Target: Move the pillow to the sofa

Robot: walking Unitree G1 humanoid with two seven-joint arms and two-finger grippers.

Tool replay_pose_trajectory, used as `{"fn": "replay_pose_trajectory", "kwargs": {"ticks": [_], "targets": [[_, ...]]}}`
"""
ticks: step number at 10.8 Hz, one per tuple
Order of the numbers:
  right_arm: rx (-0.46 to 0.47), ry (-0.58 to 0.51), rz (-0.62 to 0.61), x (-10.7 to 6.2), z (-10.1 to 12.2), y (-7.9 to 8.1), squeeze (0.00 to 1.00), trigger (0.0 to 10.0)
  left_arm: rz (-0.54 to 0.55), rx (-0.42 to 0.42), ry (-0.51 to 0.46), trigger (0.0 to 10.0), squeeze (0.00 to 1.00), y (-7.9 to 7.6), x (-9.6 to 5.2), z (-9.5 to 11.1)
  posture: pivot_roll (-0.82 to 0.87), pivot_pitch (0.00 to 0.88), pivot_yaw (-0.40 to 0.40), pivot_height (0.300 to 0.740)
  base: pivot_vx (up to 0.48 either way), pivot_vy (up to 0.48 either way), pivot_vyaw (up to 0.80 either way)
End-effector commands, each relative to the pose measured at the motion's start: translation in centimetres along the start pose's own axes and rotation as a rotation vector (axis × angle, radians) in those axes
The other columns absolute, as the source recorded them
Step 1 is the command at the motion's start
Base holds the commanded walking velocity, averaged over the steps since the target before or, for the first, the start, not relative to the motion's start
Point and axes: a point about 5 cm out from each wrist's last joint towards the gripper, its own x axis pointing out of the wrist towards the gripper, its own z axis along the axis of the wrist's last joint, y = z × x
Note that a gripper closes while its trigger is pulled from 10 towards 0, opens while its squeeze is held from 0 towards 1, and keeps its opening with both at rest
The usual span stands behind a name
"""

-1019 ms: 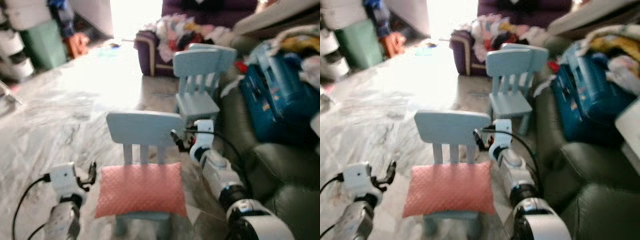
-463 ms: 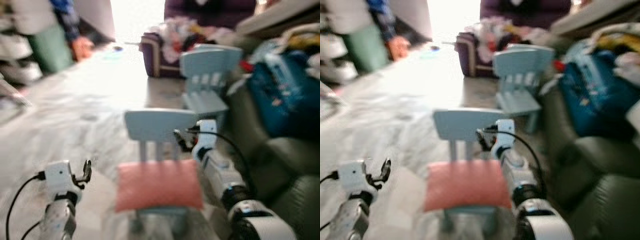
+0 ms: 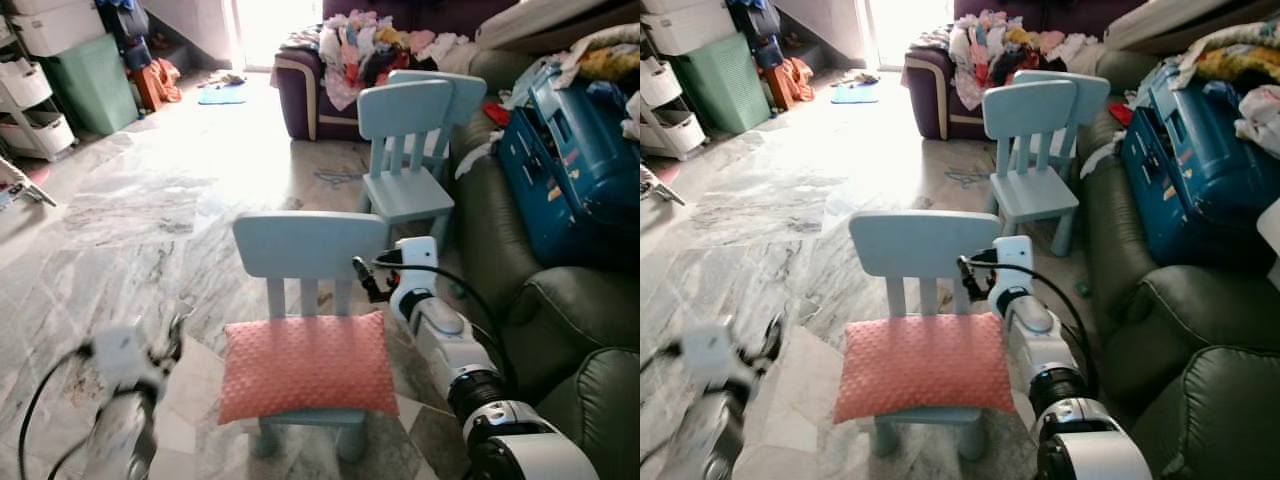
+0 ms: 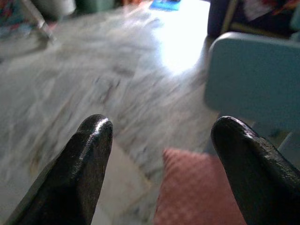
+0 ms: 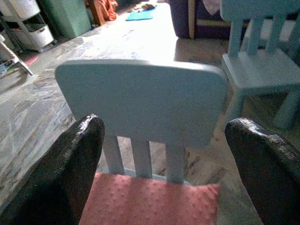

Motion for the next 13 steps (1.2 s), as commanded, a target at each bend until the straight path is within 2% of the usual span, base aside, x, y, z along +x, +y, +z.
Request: {"fn": "replay_pose_trajectory", "kwargs": {"ticks": [1,4,6,12,13], "targets": [[-0.012,0.034,-0.032,-0.21,-0.69,-0.46,0.00,10.0,0.004,-0.008,-0.001,10.0,0.00,0.41,-0.09,-0.15,-0.09,0.000,0.020,0.740,0.000,0.000,0.00],[0.021,0.030,-0.018,-0.22,-0.72,-0.30,0.00,10.0,-0.016,-0.032,-0.004,10.0,0.00,0.24,0.15,-0.28,-0.09,0.000,0.020,0.740,0.000,0.000,0.00],[0.012,0.037,-0.011,-0.17,-0.85,-0.07,0.00,10.0,-0.020,-0.032,-0.009,10.0,0.00,0.20,0.30,-0.27,-0.09,0.000,0.021,0.740,0.000,0.000,-0.77],[0.009,0.022,-0.001,-0.05,-0.66,0.34,0.00,10.0,0.003,-0.047,-0.026,10.0,0.00,0.83,0.40,0.01,-0.08,0.000,0.025,0.740,0.000,0.000,0.00],[0.008,0.021,-0.001,-0.05,-0.67,0.37,0.00,10.0,0.004,-0.025,-0.024,10.0,0.00,0.87,0.38,0.01,-0.08,0.000,0.025,0.740,0.000,0.000,0.00]]}}
